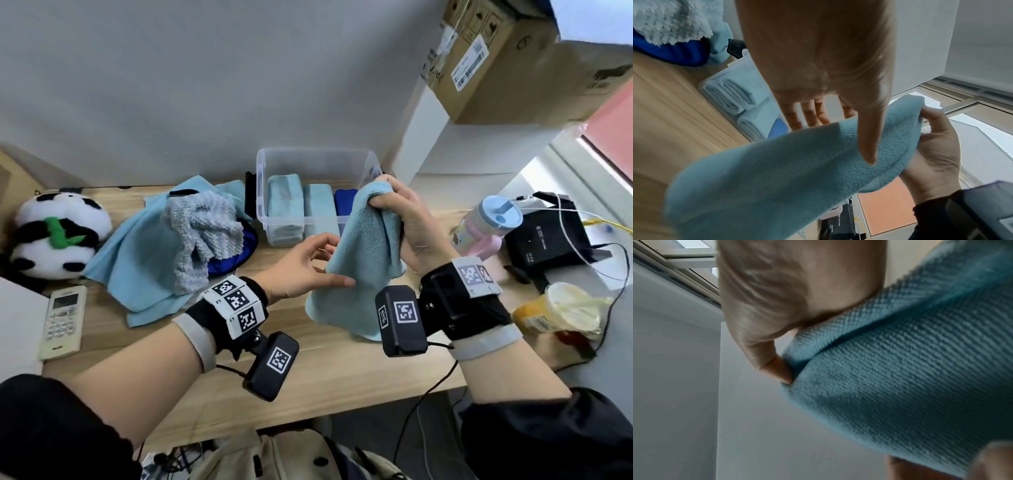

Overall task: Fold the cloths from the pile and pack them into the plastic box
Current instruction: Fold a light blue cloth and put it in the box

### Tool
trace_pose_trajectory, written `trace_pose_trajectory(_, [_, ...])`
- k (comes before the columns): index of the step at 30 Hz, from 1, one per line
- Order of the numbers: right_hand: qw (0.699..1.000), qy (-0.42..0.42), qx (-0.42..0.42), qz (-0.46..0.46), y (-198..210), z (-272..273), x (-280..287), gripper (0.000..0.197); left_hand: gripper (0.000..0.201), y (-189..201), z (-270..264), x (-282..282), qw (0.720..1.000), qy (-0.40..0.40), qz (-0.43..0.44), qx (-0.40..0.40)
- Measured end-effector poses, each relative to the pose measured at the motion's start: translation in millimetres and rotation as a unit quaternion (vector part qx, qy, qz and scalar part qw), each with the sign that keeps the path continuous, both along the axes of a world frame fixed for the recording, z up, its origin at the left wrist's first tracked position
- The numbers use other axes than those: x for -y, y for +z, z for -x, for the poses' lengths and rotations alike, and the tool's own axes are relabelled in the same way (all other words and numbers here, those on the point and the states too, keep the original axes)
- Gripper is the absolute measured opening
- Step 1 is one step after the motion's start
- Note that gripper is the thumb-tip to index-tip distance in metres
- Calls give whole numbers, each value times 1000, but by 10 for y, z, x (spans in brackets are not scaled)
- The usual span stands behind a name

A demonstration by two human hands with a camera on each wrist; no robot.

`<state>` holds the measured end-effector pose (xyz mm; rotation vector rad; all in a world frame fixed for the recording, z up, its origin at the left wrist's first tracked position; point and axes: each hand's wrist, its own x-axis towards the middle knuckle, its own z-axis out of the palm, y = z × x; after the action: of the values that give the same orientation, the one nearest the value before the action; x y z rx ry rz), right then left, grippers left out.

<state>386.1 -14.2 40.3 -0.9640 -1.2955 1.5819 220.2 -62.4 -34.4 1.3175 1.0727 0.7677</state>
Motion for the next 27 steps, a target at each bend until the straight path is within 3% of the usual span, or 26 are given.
trace_pose_trajectory(5, [1000,20,-5,-1,-2,-39,-45,16,24,-46,76,-14,998,63,-15,-20])
trace_pose_trajectory(8, [998,13,56,-10,-13,-94,-67,19,12,-58,178,-14,996,66,-14,-58])
trace_pose_trajectory(14, [995,-28,93,-16,-56,-140,-109,23,31,-33,299,-21,998,20,-21,-62])
trace_pose_trajectory(20, [995,-38,88,-31,-83,-243,-151,22,46,-40,427,-63,997,48,-14,-54])
trace_pose_trajectory(23, [991,-80,97,-39,-72,-350,-155,25,46,-62,556,-66,996,73,44,-10])
trace_pose_trajectory(25, [985,-110,124,-45,-68,-433,-156,31,44,-101,654,-67,995,72,55,-32])
trace_pose_trajectory(27, [978,-121,160,-53,-104,-514,-179,31,29,-137,720,-61,994,60,61,-66])
